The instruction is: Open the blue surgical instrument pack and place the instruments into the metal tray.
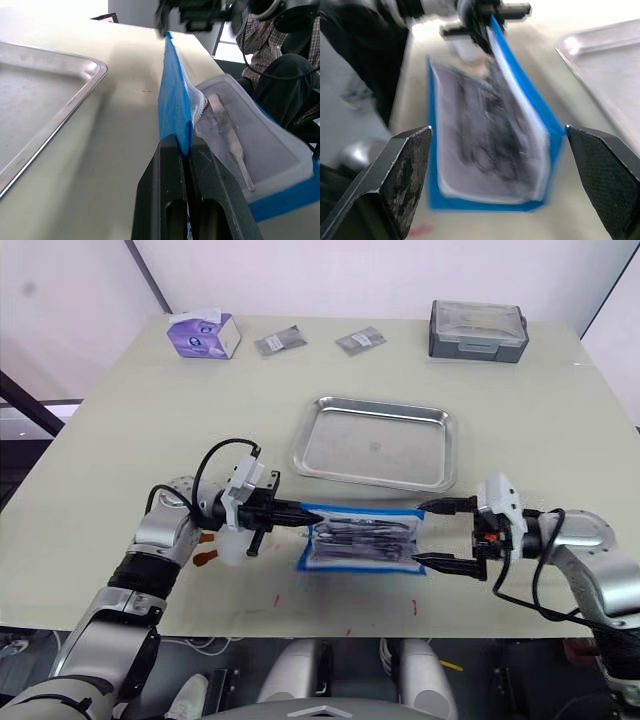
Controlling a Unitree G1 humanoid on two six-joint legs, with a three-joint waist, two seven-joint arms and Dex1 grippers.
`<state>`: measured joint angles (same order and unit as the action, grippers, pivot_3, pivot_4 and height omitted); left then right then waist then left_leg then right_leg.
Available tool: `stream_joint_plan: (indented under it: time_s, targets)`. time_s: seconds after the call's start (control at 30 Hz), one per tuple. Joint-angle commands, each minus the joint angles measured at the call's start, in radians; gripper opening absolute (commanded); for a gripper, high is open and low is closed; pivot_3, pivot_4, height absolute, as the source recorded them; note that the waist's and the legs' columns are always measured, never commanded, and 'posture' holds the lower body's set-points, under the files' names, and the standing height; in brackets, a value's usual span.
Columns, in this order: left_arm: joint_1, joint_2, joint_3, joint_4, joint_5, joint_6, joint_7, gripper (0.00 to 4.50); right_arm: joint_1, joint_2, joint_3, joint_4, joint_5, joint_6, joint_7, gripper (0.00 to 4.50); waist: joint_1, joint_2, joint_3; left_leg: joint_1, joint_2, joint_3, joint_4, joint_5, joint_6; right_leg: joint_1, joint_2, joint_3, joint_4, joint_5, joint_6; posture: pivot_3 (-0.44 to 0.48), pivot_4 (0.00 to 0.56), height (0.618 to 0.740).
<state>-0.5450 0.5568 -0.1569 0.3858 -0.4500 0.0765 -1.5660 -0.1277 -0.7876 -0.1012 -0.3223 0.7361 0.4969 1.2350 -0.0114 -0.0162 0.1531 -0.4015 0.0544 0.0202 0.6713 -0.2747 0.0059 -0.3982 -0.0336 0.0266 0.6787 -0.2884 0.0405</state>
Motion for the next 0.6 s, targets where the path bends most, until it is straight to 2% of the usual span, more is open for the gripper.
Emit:
stream_joint_plan:
  time_s: [0.03, 0.07, 0.17, 0.43, 0.6]
  targets:
    - [-0.012, -0.012, 0.018, -0.002, 0.002, -0.021, -0.026, 0.00, -0.001, 0.001, -0.075, -0.064, 0.158, 0.104, -0.038, 4.44, -0.002, 0.000, 0.000, 0.000, 0.000, 0.000, 0.000, 0.000, 0.000, 0.000, 0.000, 0.000, 0.000, 0.000, 0.000, 0.000, 0.150, 0.738]
    - [-0.013, -0.014, 0.018, 0.001, 0.004, -0.023, -0.028, 0.00, -0.004, 0.005, -0.074, -0.067, 0.166, 0.116, -0.047, 4.44, -0.002, 0.000, 0.000, 0.001, 0.000, 0.000, 0.000, 0.000, 0.000, 0.000, 0.000, 0.000, 0.000, 0.000, 0.000, 0.000, 0.150, 0.738]
    - [-0.015, -0.022, 0.020, 0.009, 0.012, -0.025, -0.032, 0.00, -0.016, 0.029, -0.056, -0.070, 0.163, 0.125, -0.082, 3.65, -0.002, 0.000, 0.000, 0.001, 0.000, 0.000, 0.000, 0.000, 0.000, 0.001, 0.000, 0.000, 0.000, 0.000, 0.000, 0.000, 0.150, 0.738]
    - [-0.052, -0.031, 0.026, 0.058, 0.024, -0.045, -0.035, 0.00, 0.031, 0.082, 0.043, -0.058, 0.029, 0.046, -0.101, 0.14, 0.000, 0.000, 0.000, 0.000, 0.000, 0.000, 0.000, 0.000, 0.000, 0.001, 0.000, 0.000, 0.000, 0.000, 0.000, 0.000, 0.150, 0.738]
    - [-0.064, -0.035, 0.028, 0.074, 0.027, -0.045, -0.035, 0.00, 0.076, 0.091, 0.099, -0.033, -0.068, -0.018, -0.094, 0.14, -0.001, 0.000, 0.000, 0.000, 0.000, 0.000, 0.000, 0.000, 0.000, 0.001, 0.000, 0.000, 0.000, 0.000, 0.000, 0.000, 0.150, 0.738]
